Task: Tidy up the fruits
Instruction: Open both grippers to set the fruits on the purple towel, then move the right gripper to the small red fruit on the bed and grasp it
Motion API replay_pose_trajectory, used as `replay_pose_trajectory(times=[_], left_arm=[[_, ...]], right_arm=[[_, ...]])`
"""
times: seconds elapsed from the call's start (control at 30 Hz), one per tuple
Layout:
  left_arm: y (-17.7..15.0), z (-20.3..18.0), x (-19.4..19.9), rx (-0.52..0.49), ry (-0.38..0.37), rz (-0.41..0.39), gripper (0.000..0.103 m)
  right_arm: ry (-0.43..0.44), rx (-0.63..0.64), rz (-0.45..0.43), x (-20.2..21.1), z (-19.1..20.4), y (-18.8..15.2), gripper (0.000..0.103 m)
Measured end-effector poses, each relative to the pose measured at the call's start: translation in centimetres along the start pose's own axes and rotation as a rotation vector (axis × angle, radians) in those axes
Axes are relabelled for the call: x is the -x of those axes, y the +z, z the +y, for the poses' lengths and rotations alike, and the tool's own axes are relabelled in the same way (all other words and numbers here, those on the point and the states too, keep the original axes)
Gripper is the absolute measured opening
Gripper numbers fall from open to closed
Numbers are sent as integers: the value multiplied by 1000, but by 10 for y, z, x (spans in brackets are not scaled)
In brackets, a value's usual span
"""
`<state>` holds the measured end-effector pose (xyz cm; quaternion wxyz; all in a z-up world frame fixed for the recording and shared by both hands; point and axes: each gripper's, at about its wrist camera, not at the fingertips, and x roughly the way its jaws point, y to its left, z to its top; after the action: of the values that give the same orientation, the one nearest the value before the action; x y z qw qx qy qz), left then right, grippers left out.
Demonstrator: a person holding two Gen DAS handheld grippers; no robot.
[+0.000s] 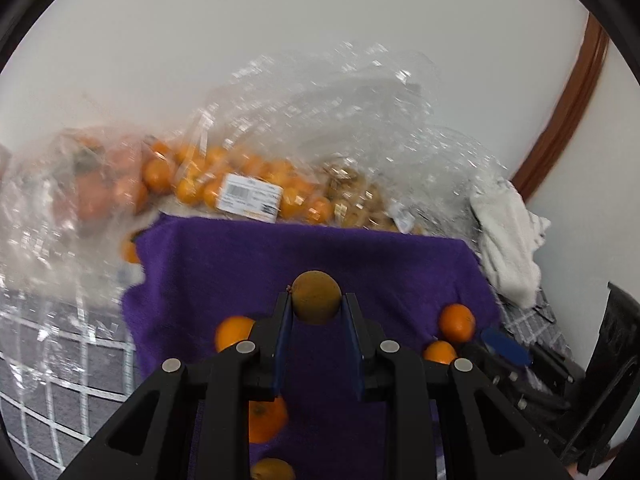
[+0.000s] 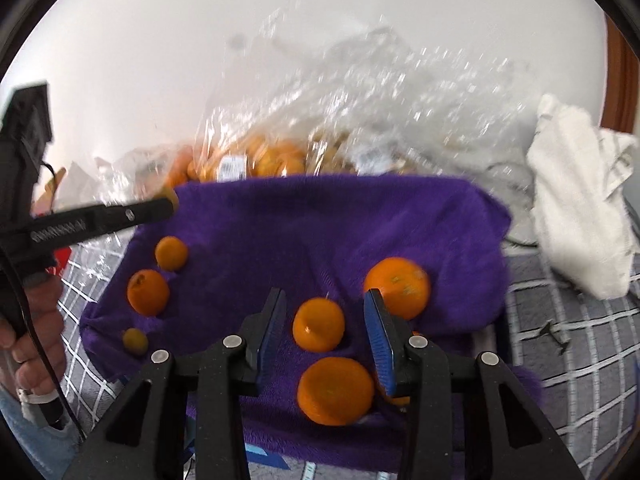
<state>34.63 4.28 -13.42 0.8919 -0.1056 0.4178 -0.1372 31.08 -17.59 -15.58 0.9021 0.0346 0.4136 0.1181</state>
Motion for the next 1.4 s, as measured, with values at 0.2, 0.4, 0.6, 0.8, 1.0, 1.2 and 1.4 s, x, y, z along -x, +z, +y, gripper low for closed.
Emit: replay_pose_trajectory(times=[0.2, 0.4, 0.6, 0.8, 1.0, 1.2, 1.4], left_arm=[[-13, -22, -18, -77, 22, 77, 23], [-23, -27, -35, -110, 114, 143, 23], [-28, -28, -40, -132, 156, 166, 24], [-27, -29, -41, -165, 178, 178, 24], [-21, -28, -36, -147, 211, 171, 24], [-12, -34, -7, -148, 210, 88, 28], [-1, -36, 25, -130, 221, -5, 28]], right_arm=[[-38, -29, -36, 11, -19, 4, 41], [-45, -48, -33, 10, -27, 2, 41], [-53, -27, -26, 5, -22, 1, 41], [-67, -12, -30, 4, -17, 0, 41], [-50, -34, -54, 17, -12, 4, 42], [-84, -44, -104, 44, -4, 6, 46], [-136, -45, -133, 82, 2, -5, 46]])
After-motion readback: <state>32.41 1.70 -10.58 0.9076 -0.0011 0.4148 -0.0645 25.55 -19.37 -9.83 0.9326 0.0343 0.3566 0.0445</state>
